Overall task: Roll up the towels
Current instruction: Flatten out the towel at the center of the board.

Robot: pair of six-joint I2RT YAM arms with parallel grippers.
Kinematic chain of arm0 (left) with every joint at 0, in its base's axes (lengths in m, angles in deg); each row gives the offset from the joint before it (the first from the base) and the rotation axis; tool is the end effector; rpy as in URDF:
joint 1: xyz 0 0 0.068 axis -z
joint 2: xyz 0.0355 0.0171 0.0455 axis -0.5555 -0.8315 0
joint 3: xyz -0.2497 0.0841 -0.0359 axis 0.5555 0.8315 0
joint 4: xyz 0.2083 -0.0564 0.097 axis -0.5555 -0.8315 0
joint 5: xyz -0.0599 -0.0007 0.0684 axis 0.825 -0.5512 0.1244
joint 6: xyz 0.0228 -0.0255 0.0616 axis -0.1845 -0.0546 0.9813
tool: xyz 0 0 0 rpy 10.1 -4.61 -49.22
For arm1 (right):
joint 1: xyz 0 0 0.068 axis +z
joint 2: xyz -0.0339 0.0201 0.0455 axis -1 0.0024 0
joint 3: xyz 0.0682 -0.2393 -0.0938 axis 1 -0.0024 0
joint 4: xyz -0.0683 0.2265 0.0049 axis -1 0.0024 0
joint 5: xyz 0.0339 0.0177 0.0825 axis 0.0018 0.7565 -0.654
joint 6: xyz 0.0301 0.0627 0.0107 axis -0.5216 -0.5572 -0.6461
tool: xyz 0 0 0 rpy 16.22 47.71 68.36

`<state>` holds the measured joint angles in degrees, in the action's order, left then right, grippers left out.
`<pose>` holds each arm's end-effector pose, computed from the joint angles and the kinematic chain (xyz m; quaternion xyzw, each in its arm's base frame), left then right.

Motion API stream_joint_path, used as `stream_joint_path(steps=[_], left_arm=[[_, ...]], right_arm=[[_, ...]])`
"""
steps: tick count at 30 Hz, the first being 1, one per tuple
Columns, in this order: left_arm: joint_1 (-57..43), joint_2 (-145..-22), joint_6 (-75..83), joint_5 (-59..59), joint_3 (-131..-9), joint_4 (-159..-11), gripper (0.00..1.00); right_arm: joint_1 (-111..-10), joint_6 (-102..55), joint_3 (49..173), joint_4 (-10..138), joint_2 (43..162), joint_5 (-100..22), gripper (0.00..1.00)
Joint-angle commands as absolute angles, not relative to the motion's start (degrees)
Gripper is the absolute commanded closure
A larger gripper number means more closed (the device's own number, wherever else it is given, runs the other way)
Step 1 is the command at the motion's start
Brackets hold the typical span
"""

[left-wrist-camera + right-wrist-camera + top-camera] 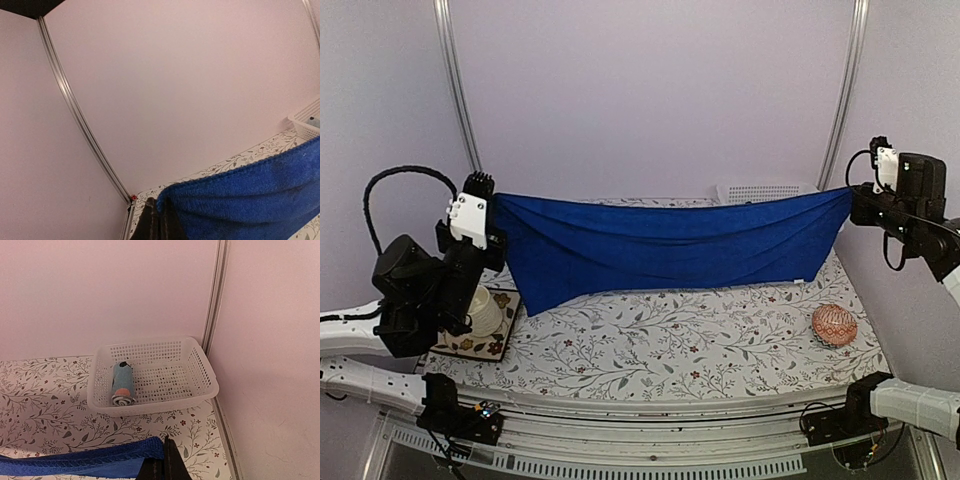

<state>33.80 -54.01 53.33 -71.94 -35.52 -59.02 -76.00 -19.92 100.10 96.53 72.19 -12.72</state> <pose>0.1090 -0.1284 0.3589 0.1288 0.6390 0.1139 0.7498 0.1757 0.0246 0.3799 0.0177 0.8109 -0.0465 0.5831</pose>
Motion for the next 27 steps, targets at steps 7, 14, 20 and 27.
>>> stream_joint_path(steps=[7, 14, 20, 27], left_arm=[[35.6, -56.5, 52.3, -76.7, -33.2, -53.9, 1.00], [14.6, -72.2, 28.1, -61.4, -38.5, -76.1, 1.00], [4.0, -92.4, 25.3, -52.2, -43.5, -73.3, 1.00], [-0.6, -107.8, 27.8, -52.0, -49.4, -66.0, 1.00]], right_arm=[[-75.6, -19.5, 99.5, 98.5, 75.8, -11.4, 0.98], [-75.6, -20.5, 99.9, 91.9, 96.8, -8.5, 0.97], [-75.3, -20.2, 104.3, 88.6, 113.2, -6.8, 0.98], [-75.3, -18.0, 106.6, 85.1, 122.6, -3.0, 0.98]])
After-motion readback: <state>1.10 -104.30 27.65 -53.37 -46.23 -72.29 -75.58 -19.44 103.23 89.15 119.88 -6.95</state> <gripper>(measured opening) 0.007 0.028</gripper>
